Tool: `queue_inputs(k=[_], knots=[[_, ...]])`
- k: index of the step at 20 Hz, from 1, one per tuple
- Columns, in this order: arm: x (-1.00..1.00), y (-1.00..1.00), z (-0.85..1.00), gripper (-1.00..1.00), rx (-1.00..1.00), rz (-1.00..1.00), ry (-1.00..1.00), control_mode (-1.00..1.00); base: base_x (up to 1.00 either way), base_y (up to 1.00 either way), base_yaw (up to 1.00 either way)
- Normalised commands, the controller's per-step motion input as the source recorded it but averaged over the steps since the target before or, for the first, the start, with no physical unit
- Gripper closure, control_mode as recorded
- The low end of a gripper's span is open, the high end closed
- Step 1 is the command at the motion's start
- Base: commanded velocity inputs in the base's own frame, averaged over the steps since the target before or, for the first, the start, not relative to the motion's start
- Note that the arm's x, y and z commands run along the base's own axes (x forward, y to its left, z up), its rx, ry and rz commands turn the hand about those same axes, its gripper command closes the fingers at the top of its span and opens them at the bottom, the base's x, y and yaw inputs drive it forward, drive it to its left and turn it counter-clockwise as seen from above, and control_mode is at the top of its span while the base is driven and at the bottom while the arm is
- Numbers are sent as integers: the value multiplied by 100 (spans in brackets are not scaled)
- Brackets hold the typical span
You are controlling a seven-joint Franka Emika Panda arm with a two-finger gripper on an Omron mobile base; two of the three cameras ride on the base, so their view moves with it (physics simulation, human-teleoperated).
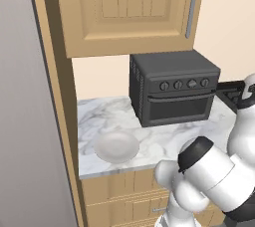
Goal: Pull the toaster oven rack outwards. Pick up the baguette from the plate and place it on the toaster oven rack. Close the toaster oven door fully and set the temperature to the lowest setting.
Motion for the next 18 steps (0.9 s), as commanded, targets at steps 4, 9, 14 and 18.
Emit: queue_inputs(k=[4,9,14,18], knots=[[-1,57,35,-100,-3,0,8,-100,0,0,0],[0,87,5,-100,-11,5,1,-100,0,0,0],[0,85,10,-100,-20,14,1,-100,0,0,0],[0,74,10,-100,-18,16,0,-100,0,0,0]])
